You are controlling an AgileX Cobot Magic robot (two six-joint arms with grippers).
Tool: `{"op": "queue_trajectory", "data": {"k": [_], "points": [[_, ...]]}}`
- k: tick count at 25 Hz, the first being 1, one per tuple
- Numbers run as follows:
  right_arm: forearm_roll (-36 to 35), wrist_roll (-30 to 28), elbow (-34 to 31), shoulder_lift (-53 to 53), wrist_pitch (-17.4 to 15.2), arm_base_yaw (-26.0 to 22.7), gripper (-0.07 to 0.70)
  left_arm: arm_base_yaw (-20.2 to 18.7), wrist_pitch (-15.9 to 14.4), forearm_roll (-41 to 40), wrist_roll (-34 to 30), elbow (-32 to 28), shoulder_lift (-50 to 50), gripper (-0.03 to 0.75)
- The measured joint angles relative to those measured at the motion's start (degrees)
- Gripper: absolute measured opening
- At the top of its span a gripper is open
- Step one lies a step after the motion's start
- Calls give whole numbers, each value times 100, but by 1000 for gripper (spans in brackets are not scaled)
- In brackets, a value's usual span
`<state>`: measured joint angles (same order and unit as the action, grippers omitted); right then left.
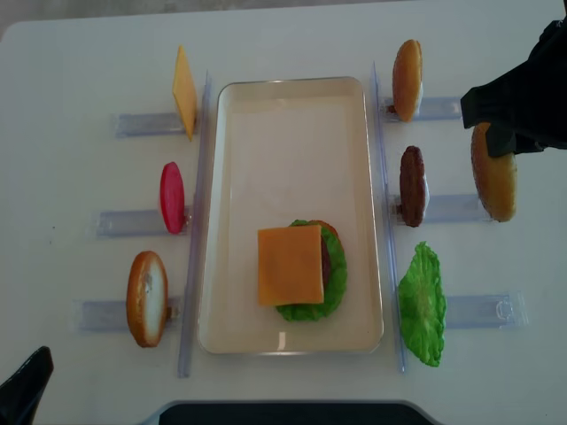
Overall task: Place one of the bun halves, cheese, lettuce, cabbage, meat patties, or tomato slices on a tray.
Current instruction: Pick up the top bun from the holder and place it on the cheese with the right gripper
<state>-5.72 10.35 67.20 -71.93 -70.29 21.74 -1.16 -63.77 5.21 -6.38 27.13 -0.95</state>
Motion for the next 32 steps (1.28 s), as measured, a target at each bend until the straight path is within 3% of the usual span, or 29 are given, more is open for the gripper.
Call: {"op": "queue_trajectory", "data": {"k": [11, 14, 19, 28, 32], "points": [[-526, -33, -985, 448, 188, -22, 134, 0, 0, 0, 43, 0, 0, 576], [-781, -216, -1074, 576, 213, -359, 134, 0, 0, 0, 43, 0, 0, 576], [-1831, -936, -1078, 746, 219, -1187, 133, 0, 0, 0, 43, 0, 0, 576], [-4872, -2525, -1569, 933, 423, -1254, 124, 0, 0, 0, 45, 0, 0, 576], [-5590, -2982, -1910, 1080, 683, -1254, 124, 0, 0, 0, 45, 0, 0, 576]]}}
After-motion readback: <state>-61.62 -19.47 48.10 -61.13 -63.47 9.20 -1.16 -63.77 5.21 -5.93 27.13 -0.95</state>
